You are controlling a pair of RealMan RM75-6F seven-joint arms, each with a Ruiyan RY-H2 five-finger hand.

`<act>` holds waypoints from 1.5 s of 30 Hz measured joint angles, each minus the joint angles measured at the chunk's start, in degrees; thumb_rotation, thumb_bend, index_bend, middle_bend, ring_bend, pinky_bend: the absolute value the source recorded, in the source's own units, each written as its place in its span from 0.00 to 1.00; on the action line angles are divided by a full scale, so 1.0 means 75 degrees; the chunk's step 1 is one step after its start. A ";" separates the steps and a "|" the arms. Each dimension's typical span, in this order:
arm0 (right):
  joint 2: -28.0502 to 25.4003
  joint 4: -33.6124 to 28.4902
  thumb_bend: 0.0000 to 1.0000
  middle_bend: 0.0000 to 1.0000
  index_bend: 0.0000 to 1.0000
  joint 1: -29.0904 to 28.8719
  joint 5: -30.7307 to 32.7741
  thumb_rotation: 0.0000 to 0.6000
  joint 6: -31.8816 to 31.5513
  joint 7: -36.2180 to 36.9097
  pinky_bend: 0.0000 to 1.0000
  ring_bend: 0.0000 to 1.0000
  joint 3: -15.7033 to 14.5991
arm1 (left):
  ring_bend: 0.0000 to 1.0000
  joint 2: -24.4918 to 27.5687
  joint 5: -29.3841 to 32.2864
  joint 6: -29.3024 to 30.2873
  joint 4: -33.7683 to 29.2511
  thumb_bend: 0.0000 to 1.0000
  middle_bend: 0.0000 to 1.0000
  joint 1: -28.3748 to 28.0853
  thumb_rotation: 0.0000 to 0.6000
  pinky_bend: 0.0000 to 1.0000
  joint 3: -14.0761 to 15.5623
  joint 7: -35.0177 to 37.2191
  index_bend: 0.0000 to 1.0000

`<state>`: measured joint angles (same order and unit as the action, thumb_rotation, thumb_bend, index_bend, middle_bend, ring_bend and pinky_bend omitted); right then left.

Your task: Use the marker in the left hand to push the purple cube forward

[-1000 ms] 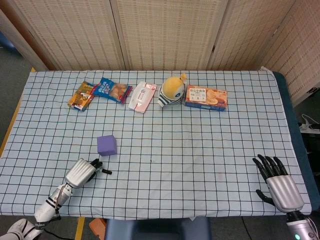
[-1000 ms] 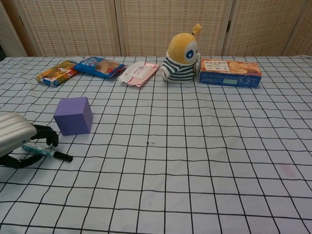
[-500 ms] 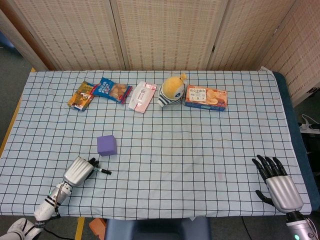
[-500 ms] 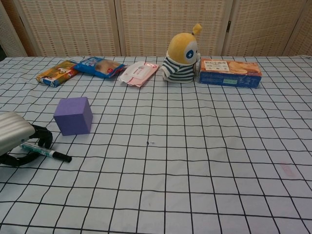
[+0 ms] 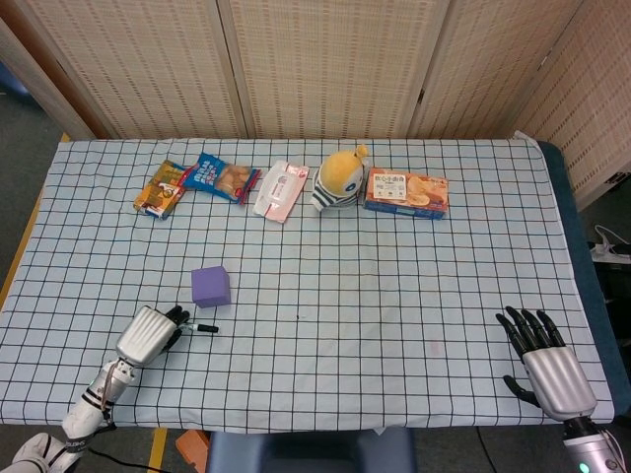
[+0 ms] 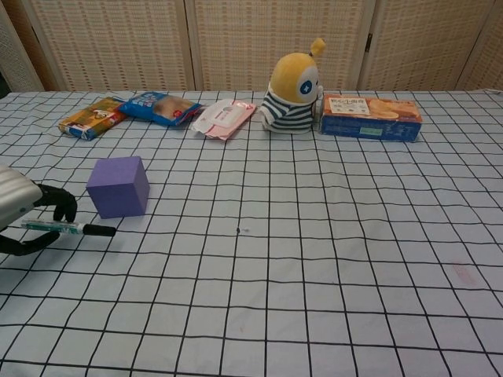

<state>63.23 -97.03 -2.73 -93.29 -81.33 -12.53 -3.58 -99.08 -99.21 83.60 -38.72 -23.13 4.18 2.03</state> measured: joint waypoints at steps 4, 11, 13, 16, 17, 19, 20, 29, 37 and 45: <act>-0.0003 -0.0014 0.14 0.00 0.00 -0.0012 0.0023 1.00 0.0042 -0.0007 0.00 0.00 -0.0004 | 0.95 0.0077 0.0119 0.0591 0.0344 0.70 0.82 0.0191 1.00 1.00 -0.0148 0.0430 0.80; 0.0082 -0.0033 0.14 0.00 0.00 -0.0031 0.0079 1.00 0.0112 -0.0177 0.00 0.00 0.0005 | 0.95 0.0261 0.0720 0.0370 0.1230 0.70 0.82 0.0313 1.00 1.00 -0.0531 0.0994 0.80; 0.0121 -0.0034 0.14 0.00 0.00 -0.0039 0.0093 1.00 0.0137 -0.0244 0.00 0.00 0.0008 | 0.95 0.0277 0.0847 0.0128 0.1477 0.70 0.82 0.0300 1.00 1.00 -0.0593 0.1120 0.80; 0.0173 -0.0038 0.14 0.00 0.00 -0.0063 0.0110 1.00 0.0199 -0.0326 0.00 0.00 0.0007 | 0.95 0.0245 0.0952 -0.0260 0.1727 0.70 0.82 0.0237 1.00 1.00 -0.0620 0.1227 0.80; 0.0180 -0.0042 0.14 0.00 0.00 -0.0074 0.0110 1.00 0.0227 -0.0334 0.00 0.00 0.0002 | 0.95 0.0220 0.0961 -0.0363 0.1782 0.70 0.83 0.0206 1.00 1.00 -0.0612 0.1240 0.80; 0.0177 -0.0063 0.14 0.00 0.00 -0.0109 0.0110 1.00 0.0316 -0.0306 0.00 0.00 -0.0018 | 0.95 0.0126 0.0961 -0.0575 0.1962 0.70 0.83 0.0118 1.00 1.00 -0.0575 0.1228 0.80; 0.0169 -0.0071 0.14 0.00 0.00 -0.0128 0.0113 1.00 0.0361 -0.0285 0.00 0.00 -0.0026 | 0.95 0.0063 0.0958 -0.0663 0.2047 0.70 0.83 0.0074 1.00 1.00 -0.0556 0.1215 0.80; 0.0139 -0.0099 0.14 0.00 0.00 -0.0240 0.0242 1.00 0.0596 -0.0257 0.00 0.00 -0.0028 | 0.95 -0.0311 0.0930 -0.0895 0.2170 0.70 0.83 -0.0384 1.00 1.00 -0.0518 0.1134 0.80; 0.0109 -0.0110 0.14 0.00 0.00 -0.0263 0.0299 1.00 0.0609 -0.0235 0.00 0.00 -0.0024 | 0.95 -0.0407 0.0945 -0.1058 0.2025 0.70 0.83 -0.0603 1.00 1.00 -0.0533 0.0951 0.80; 0.0019 -0.0126 0.14 0.00 0.00 -0.0272 0.0299 1.00 0.0587 -0.0091 0.00 0.00 -0.0034 | 0.95 -0.0491 0.0869 -0.1134 0.1385 0.70 0.83 -0.1056 1.00 1.00 -0.0568 0.0314 0.80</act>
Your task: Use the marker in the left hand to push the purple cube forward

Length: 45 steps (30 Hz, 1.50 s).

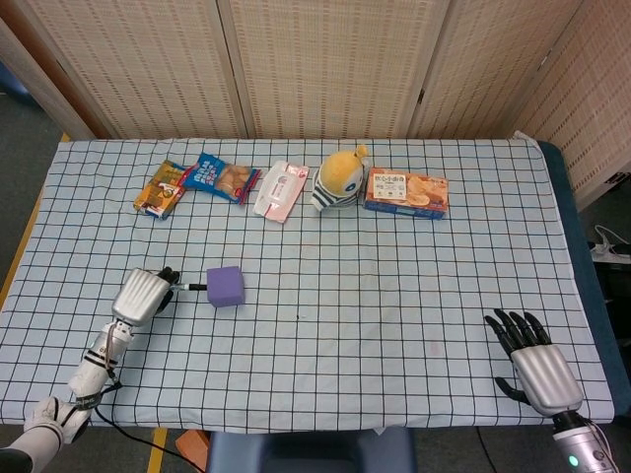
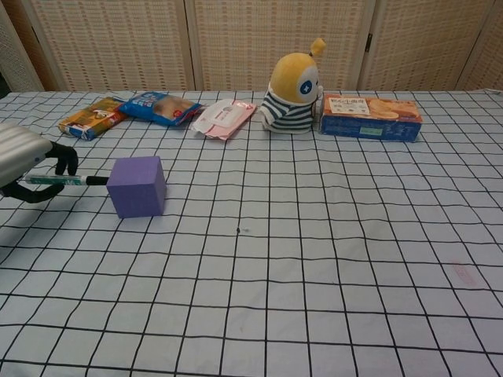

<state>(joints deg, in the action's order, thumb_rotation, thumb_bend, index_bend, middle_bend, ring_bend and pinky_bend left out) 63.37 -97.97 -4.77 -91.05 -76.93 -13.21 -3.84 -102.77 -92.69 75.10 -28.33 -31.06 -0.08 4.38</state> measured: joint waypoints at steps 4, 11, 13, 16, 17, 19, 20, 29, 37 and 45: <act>-0.0057 0.0004 0.14 0.00 0.00 0.0006 -0.0027 1.00 -0.0045 0.0113 0.00 0.00 -0.0002 | 0.95 0.0007 -0.0045 -0.0043 -0.0431 0.70 0.83 -0.0220 1.00 1.00 -0.0019 -0.0418 0.80; -0.0158 0.0006 0.14 0.00 0.00 0.0037 -0.0099 1.00 -0.0157 0.0318 0.00 0.00 -0.0023 | 0.95 0.0014 -0.0111 -0.0105 -0.1127 0.70 0.83 -0.0566 1.00 1.00 -0.0095 -0.1085 0.80; -0.0199 -0.0004 0.14 0.00 0.00 0.0055 -0.0140 1.00 -0.0207 0.0391 0.00 0.00 -0.0038 | 0.95 0.0026 -0.0131 -0.0132 -0.1317 0.70 0.83 -0.0643 1.00 1.00 -0.0108 -0.1305 0.80; -0.0259 -0.0008 0.14 0.00 0.00 0.0087 -0.0203 1.00 -0.0307 0.0515 0.00 0.00 -0.0051 | 0.95 0.0051 -0.0136 -0.0224 -0.1581 0.70 0.83 -0.0751 1.00 1.00 -0.0134 -0.1660 0.80; -0.0276 -0.0007 0.14 0.00 0.00 0.0096 -0.0214 1.00 -0.0331 0.0557 0.00 0.00 -0.0052 | 0.95 0.0058 -0.0129 -0.0276 -0.1660 0.69 0.83 -0.0787 1.00 1.00 -0.0145 -0.1761 0.80; -0.0316 -0.0001 0.14 0.00 0.00 0.0108 -0.0240 1.00 -0.0368 0.0651 0.00 0.00 -0.0056 | 0.95 0.0065 -0.0099 -0.0428 -0.1804 0.70 0.83 -0.0876 1.00 1.00 -0.0178 -0.1983 0.80; -0.0332 0.0003 0.14 0.00 0.00 0.0110 -0.0251 1.00 -0.0375 0.0687 0.00 0.00 -0.0059 | 0.95 0.0062 -0.0080 -0.0502 -0.1852 0.70 0.83 -0.0917 1.00 1.00 -0.0196 -0.2068 0.80; -0.0469 0.0037 0.14 0.00 0.00 0.0111 -0.0259 1.00 -0.0412 0.1016 0.00 0.00 -0.0047 | 0.95 -0.0157 0.0137 -0.0952 -0.2066 0.70 0.83 -0.1363 1.00 1.00 -0.0474 -0.2541 0.80; -0.0566 0.0054 0.14 0.00 0.00 0.0119 -0.0199 1.00 -0.0441 0.1245 0.00 0.00 -0.0013 | 0.95 -0.0364 0.0261 -0.1144 -0.1830 0.70 0.83 -0.1671 1.00 1.00 -0.0652 -0.2558 0.80; -0.0605 0.0071 0.14 0.00 0.00 0.0016 0.0030 1.00 -0.0212 0.1384 0.00 0.00 0.0071 | 0.95 -0.0673 0.0340 -0.1412 -0.1479 0.70 0.83 -0.2036 1.00 1.00 -0.0765 -0.2466 0.80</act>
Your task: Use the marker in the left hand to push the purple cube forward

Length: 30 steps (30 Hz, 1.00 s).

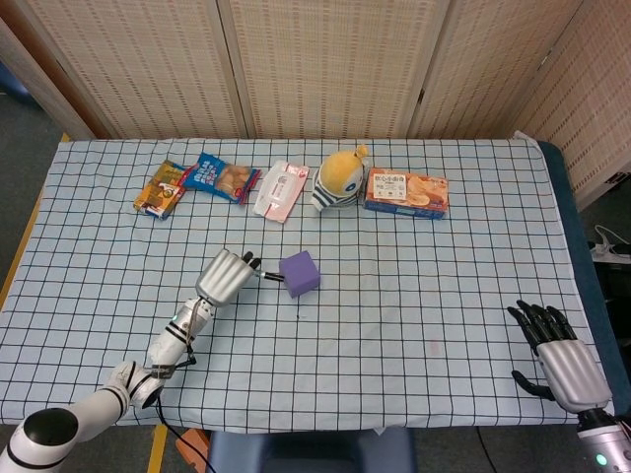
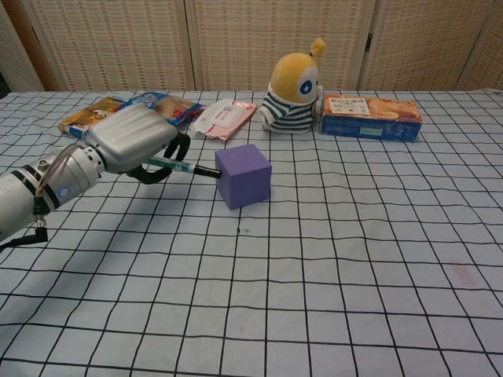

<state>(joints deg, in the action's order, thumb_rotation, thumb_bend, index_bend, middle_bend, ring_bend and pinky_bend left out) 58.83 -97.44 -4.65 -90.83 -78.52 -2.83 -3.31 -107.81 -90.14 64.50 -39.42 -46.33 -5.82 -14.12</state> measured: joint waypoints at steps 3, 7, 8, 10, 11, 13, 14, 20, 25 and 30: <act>-0.0027 0.0007 0.14 0.00 0.00 -0.0007 0.0092 1.00 0.0016 0.0065 0.00 0.00 0.0039 | 0.95 -0.0133 0.0010 -0.0097 0.0244 0.70 0.83 -0.0151 1.00 1.00 -0.0024 0.0074 0.80; -0.0065 0.0019 0.14 0.00 0.00 -0.0009 0.0246 1.00 0.0038 0.0160 0.00 0.00 0.0097 | 0.95 -0.0364 0.0046 -0.0290 0.0623 0.70 0.83 -0.0403 1.00 1.00 -0.0066 0.0263 0.80; -0.0076 0.0021 0.14 0.00 0.00 -0.0009 0.0286 1.00 0.0042 0.0186 0.00 0.00 0.0113 | 0.95 -0.0423 0.0051 -0.0323 0.0698 0.70 0.83 -0.0454 1.00 1.00 -0.0071 0.0313 0.80; -0.0103 0.0026 0.14 0.00 0.00 -0.0007 0.0376 1.00 0.0053 0.0245 0.00 0.00 0.0149 | 0.95 -0.0562 0.0056 -0.0389 0.0867 0.70 0.83 -0.0567 1.00 1.00 -0.0077 0.0423 0.80; -0.0116 0.0030 0.14 0.00 0.00 -0.0006 0.0410 1.00 0.0055 0.0275 0.00 0.00 0.0165 | 0.95 -0.0622 0.0058 -0.0418 0.0939 0.70 0.83 -0.0615 1.00 1.00 -0.0078 0.0468 0.80; -0.0144 0.0043 0.14 0.00 0.00 0.0000 0.0466 1.00 0.0049 0.0336 0.00 0.00 0.0199 | 0.95 -0.0770 0.0063 -0.0488 0.1106 0.70 0.83 -0.0724 1.00 1.00 -0.0077 0.0563 0.80; -0.0154 0.0051 0.14 0.00 0.00 0.0004 0.0480 1.00 0.0044 0.0355 0.00 0.00 0.0209 | 0.95 -0.0831 0.0063 -0.0510 0.1175 0.70 0.83 -0.0770 1.00 1.00 -0.0075 0.0594 0.80; -0.0206 0.0079 0.14 0.00 0.00 0.0020 0.0500 1.00 0.0027 0.0456 0.00 0.00 0.0226 | 0.95 -0.1178 0.0053 -0.0546 0.1551 0.70 0.83 -0.1080 1.00 1.00 -0.0078 0.0753 0.80; -0.0255 0.0091 0.14 0.00 0.00 0.0066 0.0569 1.00 -0.0059 0.0577 0.00 0.00 0.0270 | 0.95 -0.1365 0.0066 -0.0535 0.1734 0.70 0.83 -0.1290 1.00 1.00 -0.0106 0.0855 0.80; -0.0317 0.0091 0.14 0.00 0.00 0.0161 0.0611 1.00 -0.0220 0.0693 0.00 0.00 0.0314 | 0.95 -0.1569 0.0114 -0.0689 0.1992 0.69 0.83 -0.1495 1.00 1.00 -0.0136 0.0896 0.80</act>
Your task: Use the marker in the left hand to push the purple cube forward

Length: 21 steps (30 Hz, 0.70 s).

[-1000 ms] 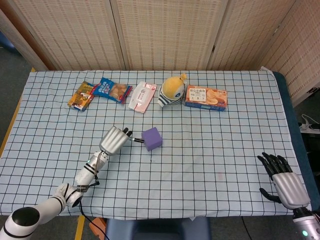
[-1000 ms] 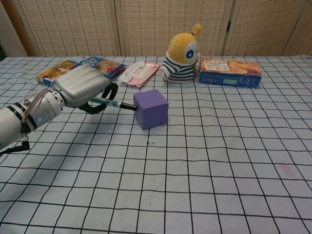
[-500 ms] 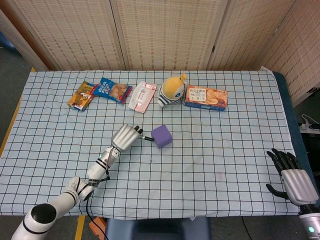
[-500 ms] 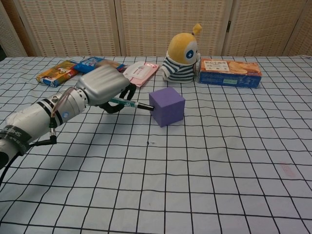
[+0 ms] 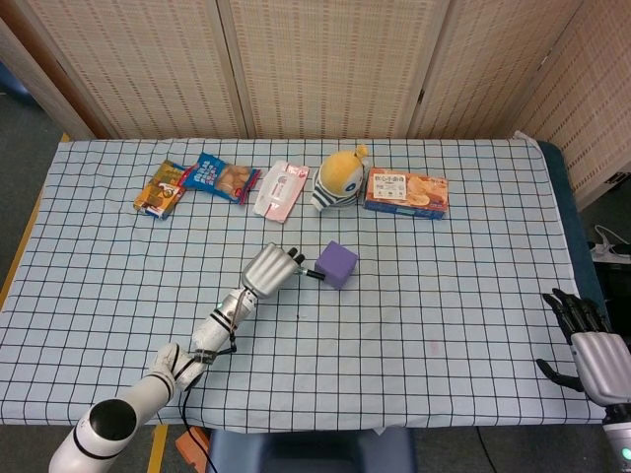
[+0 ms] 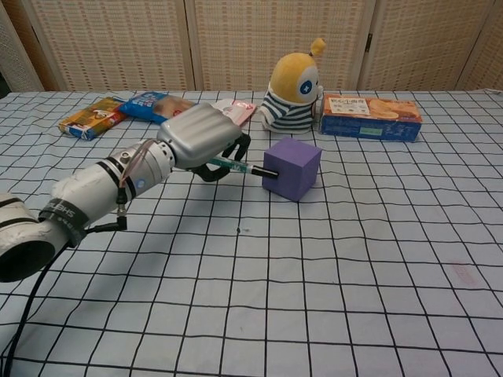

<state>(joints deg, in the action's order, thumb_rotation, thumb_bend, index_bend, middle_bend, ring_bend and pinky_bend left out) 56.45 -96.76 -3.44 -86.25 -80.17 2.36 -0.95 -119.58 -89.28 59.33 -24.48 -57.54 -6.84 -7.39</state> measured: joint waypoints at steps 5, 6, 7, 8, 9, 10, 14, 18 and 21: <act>-0.0031 0.0007 0.14 0.00 0.00 0.0035 -0.0010 1.00 -0.0049 0.0061 0.00 0.00 0.0008 | 0.95 -0.0270 0.0096 -0.0148 0.0388 0.69 0.83 -0.0282 1.00 1.00 -0.0082 0.0114 0.80; -0.0039 0.0011 0.14 0.00 0.00 0.0043 -0.0008 1.00 -0.0061 0.0079 0.00 0.00 0.0013 | 0.95 -0.0304 0.0105 -0.0144 0.0436 0.69 0.83 -0.0315 1.00 1.00 -0.0088 0.0147 0.80; -0.0045 0.0014 0.14 0.00 0.00 0.0050 -0.0008 1.00 -0.0073 0.0095 0.00 0.00 0.0017 | 0.95 -0.0335 0.0109 -0.0117 0.0475 0.69 0.83 -0.0350 1.00 1.00 -0.0089 0.0173 0.80; -0.0052 0.0017 0.14 0.00 0.00 0.0056 -0.0010 1.00 -0.0083 0.0111 0.00 0.00 0.0019 | 0.95 -0.0351 0.0110 -0.0086 0.0488 0.69 0.83 -0.0360 1.00 1.00 -0.0086 0.0188 0.80; -0.0060 0.0018 0.14 0.00 0.00 0.0064 -0.0022 1.00 -0.0097 0.0129 0.00 0.00 0.0020 | 0.95 -0.0363 0.0110 -0.0048 0.0494 0.69 0.83 -0.0363 1.00 1.00 -0.0081 0.0201 0.80; -0.0066 0.0018 0.14 0.00 0.00 0.0070 -0.0035 1.00 -0.0108 0.0140 0.00 0.00 0.0019 | 0.95 -0.0372 0.0109 0.0006 0.0493 0.69 0.83 -0.0359 1.00 1.00 -0.0068 0.0214 0.80; -0.0085 0.0024 0.14 0.00 0.00 0.0098 -0.0113 1.00 -0.0172 0.0198 0.00 0.00 0.0009 | 0.95 -0.0334 0.0061 0.0280 0.0371 0.69 0.83 -0.0233 1.00 1.00 0.0022 0.0197 0.80; -0.0089 0.0030 0.14 0.00 0.00 0.0105 -0.0202 1.00 -0.0183 0.0224 0.00 0.00 -0.0015 | 0.95 -0.0135 -0.0016 0.0738 -0.0070 0.69 0.84 0.0103 1.00 1.00 0.0166 0.0141 0.80; -0.0077 0.0021 0.14 0.00 0.00 0.0104 -0.0311 1.00 -0.0185 0.0186 0.00 0.00 -0.0053 | 0.95 0.0168 -0.0066 0.1107 -0.0638 0.69 0.84 0.0476 1.00 1.00 0.0297 0.0014 0.80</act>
<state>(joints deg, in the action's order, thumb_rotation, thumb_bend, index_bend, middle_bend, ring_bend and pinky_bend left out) 55.88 -96.60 -2.66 -88.58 -81.56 3.76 -1.35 -118.32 -89.77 67.63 -29.26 -53.97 -4.61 -7.29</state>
